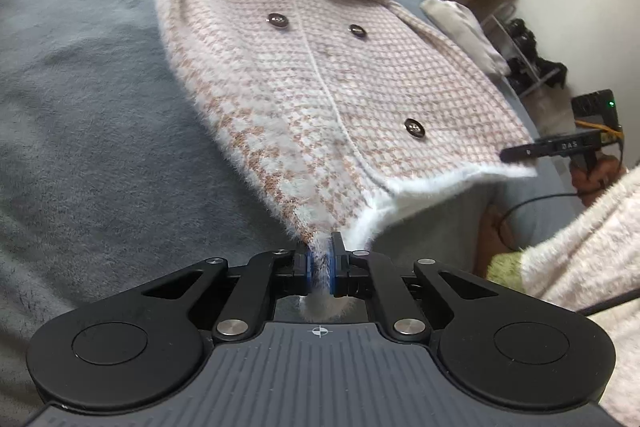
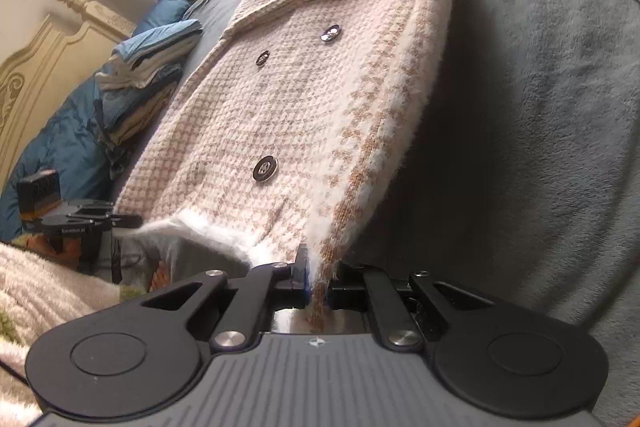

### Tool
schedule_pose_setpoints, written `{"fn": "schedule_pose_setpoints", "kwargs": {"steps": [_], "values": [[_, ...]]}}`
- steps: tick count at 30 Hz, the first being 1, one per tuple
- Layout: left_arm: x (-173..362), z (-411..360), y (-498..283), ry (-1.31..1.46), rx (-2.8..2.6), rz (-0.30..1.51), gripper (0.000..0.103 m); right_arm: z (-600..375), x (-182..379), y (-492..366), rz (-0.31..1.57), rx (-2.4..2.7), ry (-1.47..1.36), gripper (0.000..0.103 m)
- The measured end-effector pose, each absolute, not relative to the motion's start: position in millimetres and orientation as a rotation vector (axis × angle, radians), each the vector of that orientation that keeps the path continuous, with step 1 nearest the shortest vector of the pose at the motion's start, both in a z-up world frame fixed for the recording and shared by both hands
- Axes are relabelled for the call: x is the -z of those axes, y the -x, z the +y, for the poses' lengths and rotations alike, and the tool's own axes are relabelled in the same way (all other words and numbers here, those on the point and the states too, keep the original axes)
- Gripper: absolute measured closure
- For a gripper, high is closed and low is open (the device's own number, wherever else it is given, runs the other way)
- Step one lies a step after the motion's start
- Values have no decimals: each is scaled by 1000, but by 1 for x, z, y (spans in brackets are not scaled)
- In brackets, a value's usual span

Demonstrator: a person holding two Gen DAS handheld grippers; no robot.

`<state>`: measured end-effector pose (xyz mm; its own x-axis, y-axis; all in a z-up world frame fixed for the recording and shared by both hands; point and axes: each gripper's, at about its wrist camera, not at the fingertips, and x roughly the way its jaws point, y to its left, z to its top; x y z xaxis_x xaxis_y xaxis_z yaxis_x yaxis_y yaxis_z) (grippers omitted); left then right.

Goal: Fold clothes
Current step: 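Grasp the cardigan hem with both grippers and lift it, then carry the hem over the cardigan toward the collar and open both grippers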

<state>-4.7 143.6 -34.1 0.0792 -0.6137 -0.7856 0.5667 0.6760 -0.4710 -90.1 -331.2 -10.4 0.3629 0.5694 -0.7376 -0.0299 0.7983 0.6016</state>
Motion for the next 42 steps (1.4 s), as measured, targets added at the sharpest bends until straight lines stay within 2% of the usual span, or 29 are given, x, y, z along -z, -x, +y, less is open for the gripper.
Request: {"fn": "schedule_pose_setpoints", "kwargs": {"steps": [8,15,18,21,26,28,32,34,36,38,42], "values": [[46,152,24,65,1011,1372,98,-329,0,113,1282,-462,-486,97],[92,156,24,144,996,1550,96,-328,23,126,1451,-437,-474,96],[113,163,17,143,916,1629,90,-326,44,121,1520,-347,-500,88],[113,176,9,113,899,1685,83,-324,47,125,1573,-315,-513,73],[71,184,-5,-55,904,1596,83,-347,15,137,1639,-362,-404,59],[54,180,-16,-102,900,1507,78,-351,-9,128,1620,-381,-261,58],[28,156,-44,-108,912,1285,78,-352,-51,89,1377,-347,-148,58],[30,136,-50,-91,928,1197,77,-346,-61,66,1230,-326,-170,61],[36,117,-55,-78,933,1135,77,-331,-52,47,1164,-308,-166,66],[54,105,-56,-116,893,1143,77,-315,-37,37,1131,-320,-98,72],[88,116,-57,-220,782,1209,77,-311,1,37,1183,-283,75,76]]}}
